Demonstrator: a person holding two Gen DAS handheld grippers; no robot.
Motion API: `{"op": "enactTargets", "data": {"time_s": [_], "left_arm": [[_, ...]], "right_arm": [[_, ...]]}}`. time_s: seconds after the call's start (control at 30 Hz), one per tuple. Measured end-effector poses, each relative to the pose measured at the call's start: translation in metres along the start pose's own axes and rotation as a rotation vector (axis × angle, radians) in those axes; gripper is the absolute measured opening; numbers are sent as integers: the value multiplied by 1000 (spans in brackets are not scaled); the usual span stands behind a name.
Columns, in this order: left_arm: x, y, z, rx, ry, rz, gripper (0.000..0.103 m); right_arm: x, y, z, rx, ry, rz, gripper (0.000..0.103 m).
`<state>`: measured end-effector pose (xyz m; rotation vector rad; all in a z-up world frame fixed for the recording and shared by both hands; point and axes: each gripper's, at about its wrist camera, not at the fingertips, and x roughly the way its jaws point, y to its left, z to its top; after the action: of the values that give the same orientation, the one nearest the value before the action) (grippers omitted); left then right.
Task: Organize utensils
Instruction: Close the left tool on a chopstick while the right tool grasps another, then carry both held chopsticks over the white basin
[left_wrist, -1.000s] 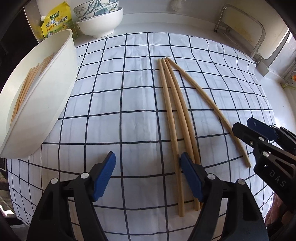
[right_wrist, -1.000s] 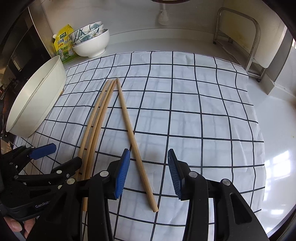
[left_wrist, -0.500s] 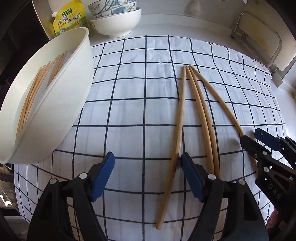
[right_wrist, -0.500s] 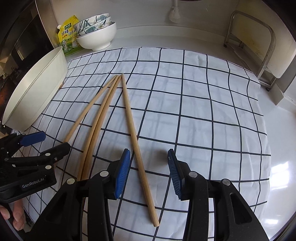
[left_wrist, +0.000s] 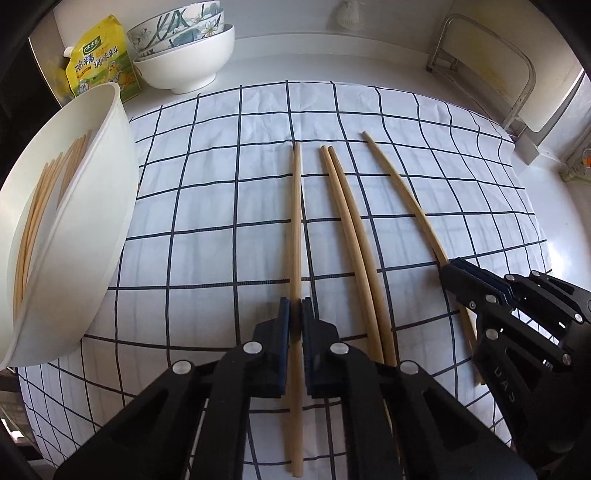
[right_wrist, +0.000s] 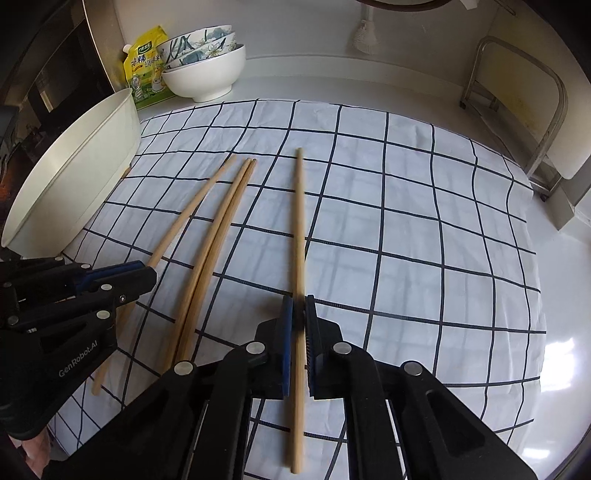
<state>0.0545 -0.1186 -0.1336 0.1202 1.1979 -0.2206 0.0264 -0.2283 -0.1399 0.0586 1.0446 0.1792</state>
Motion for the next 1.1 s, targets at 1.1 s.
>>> {"op": "enactTargets", "data": {"time_s": [1.1], "left_arm": [[-120,234,21,-200,-201,79,7]], "right_arm": [[-56,199,122,-54,-116,254,6]]}}
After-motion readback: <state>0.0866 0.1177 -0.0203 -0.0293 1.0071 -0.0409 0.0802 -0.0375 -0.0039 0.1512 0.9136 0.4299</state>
